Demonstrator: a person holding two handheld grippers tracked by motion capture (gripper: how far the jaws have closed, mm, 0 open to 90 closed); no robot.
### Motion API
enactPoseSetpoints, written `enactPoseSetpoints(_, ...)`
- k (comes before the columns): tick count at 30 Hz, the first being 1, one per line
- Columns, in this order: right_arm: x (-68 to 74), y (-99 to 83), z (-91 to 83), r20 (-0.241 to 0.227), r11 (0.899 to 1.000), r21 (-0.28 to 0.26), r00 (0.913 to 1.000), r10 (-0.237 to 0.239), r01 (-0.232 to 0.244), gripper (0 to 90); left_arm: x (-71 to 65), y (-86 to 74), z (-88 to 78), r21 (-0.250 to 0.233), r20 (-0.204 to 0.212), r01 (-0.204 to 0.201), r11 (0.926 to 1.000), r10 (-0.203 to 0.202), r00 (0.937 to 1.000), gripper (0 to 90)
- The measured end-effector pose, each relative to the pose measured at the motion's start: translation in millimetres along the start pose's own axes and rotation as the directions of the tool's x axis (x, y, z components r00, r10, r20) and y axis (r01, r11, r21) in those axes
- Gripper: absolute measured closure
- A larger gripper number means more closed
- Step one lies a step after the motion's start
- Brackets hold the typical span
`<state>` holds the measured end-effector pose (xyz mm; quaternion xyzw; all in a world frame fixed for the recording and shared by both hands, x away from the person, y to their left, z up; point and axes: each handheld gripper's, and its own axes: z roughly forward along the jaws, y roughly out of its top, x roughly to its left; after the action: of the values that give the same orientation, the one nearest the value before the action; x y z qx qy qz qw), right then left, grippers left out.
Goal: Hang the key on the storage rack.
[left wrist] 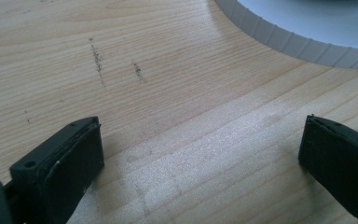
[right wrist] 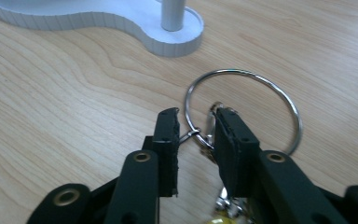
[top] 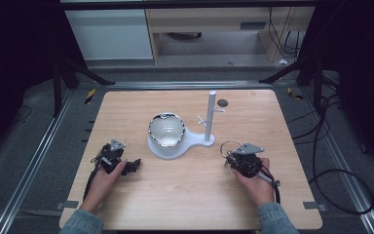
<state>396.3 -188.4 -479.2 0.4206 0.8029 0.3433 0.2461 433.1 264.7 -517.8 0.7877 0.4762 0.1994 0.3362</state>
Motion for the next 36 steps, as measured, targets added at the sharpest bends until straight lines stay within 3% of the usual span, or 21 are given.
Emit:
enactPoseSetpoints(8,12.7,-0.1,13.1,0.005,0.999,0.037,0.9999,-0.012,0.012,60.8,0.0,0.0,0.0,0.0,0.0,0.0,1.0,0.0,1.0,0.0)
enactPoseSetpoints(13,13.3,-1.8,18.2,0.009,0.998,0.058,0.9997,-0.022,0.021,62.0,0.1,0.0,-0.1,0.002,0.001,-0.003,1.0,0.003,1.0,0.0)
enactPoseSetpoints(19,9.9,-5.4,17.8,0.016,0.996,0.086,0.9997,-0.016,0.015,66.4,0.2,0.0,-0.1,0.002,0.002,-0.006,1.0,0.006,1.0,0.0)
enactPoseSetpoints(27,1.6,-11.2,11.0,0.018,0.994,0.101,0.9994,0.03,-0.031,74.6,0.1,0.0,-0.1,0.002,0.002,-0.006,1.0,0.006,1.0,0.0)
enactPoseSetpoints(32,-2.1,-11.8,10.7,-0.005,0.993,0.104,0.9987,0.05,-0.05,85.1,-0.1,0.0,0.0,-0.001,0.005,-0.007,1.0,0.007,1.0,0.0)
enactPoseSetpoints(36,-3.1,-11.6,10.4,-0.01,0.993,0.107,0.9986,0.052,-0.05,88.4,0.0,0.0,0.0,0.0,0.005,-0.007,1.0,0.007,1.0,0.0)
